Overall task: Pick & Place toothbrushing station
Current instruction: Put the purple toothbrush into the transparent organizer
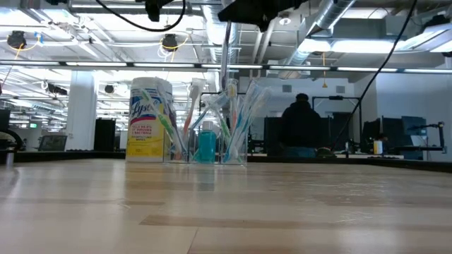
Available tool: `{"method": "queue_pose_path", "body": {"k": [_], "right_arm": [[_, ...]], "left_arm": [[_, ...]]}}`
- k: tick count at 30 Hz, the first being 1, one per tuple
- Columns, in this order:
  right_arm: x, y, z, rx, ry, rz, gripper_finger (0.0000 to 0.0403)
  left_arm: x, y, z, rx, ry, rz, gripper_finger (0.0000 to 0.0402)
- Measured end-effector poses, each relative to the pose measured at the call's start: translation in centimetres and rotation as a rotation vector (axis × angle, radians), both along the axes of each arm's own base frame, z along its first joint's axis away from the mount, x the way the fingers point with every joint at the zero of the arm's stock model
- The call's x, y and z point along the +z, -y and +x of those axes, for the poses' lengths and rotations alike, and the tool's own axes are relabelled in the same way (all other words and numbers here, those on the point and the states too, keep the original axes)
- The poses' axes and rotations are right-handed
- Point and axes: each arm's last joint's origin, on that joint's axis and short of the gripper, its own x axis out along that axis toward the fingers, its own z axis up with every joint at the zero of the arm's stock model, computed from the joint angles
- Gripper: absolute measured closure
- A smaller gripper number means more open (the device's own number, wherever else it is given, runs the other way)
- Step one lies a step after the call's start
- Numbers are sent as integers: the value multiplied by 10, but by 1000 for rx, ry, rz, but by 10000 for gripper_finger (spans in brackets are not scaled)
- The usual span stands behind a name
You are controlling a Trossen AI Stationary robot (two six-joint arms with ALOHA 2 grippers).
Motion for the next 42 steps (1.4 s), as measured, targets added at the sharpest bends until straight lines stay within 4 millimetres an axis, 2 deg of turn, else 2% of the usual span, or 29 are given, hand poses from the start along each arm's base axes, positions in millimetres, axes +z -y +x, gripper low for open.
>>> {"method": "queue_pose_path", "body": {"k": [8, 18, 25, 30, 42], "right_arm": [[0, 28, -2, -87, 2, 15, 401], [1, 62, -6, -148, 24, 56, 401], [-16, 85, 4, -160, 16, 102, 401], [-27, 94, 8, -178, -5, 116, 401], [-21, 110, 5, -220, 67, 117, 401]], "left_arm": [[-6, 1, 0, -13, -14, -30, 363], [-6, 12, -2, -62, -14, -29, 368], [-6, 17, -3, -84, -16, -28, 372], [-6, 20, -4, -95, -16, -28, 374], [-7, 20, -4, -96, -20, -25, 372]]}}
